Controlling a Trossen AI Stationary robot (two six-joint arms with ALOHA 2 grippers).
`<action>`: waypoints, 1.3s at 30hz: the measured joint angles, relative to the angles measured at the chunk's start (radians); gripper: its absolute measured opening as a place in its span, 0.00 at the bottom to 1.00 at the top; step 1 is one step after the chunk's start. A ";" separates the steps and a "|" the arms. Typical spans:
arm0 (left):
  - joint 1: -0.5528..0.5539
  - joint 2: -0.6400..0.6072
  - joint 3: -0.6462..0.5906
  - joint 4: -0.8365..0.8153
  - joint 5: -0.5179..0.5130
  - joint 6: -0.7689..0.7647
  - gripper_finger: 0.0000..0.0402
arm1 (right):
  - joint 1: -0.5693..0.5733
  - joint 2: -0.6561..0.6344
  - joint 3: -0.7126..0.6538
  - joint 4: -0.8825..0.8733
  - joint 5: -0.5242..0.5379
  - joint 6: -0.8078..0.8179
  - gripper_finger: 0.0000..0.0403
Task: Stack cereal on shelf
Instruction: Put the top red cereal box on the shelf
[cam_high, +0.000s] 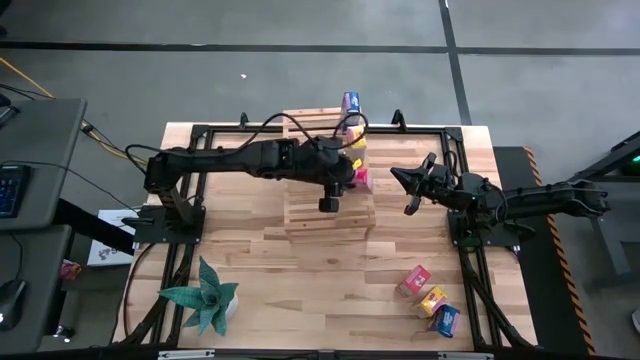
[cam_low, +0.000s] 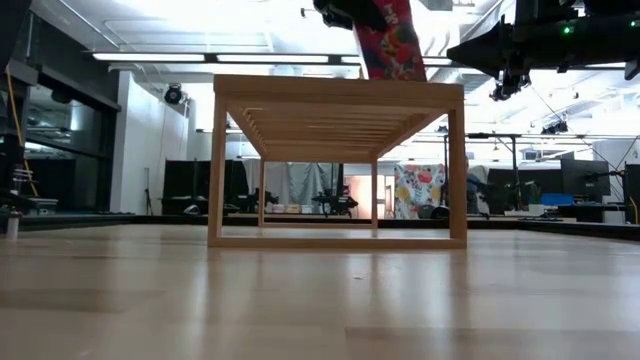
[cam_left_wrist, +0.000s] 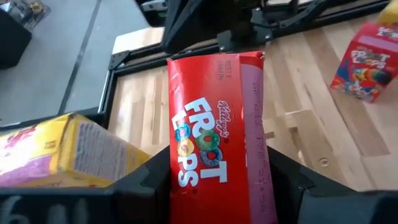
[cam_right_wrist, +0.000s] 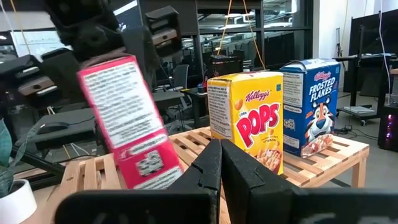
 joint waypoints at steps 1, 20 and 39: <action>0.002 0.000 0.000 0.001 0.001 0.000 0.40 | 0.000 0.000 0.000 0.000 0.000 0.000 0.00; 0.008 0.021 -0.002 0.013 0.002 0.010 0.48 | 0.000 0.000 0.000 0.001 0.001 0.000 0.00; 0.011 0.021 -0.001 0.033 -0.029 0.010 0.56 | 0.000 0.000 0.000 0.000 0.001 0.000 0.00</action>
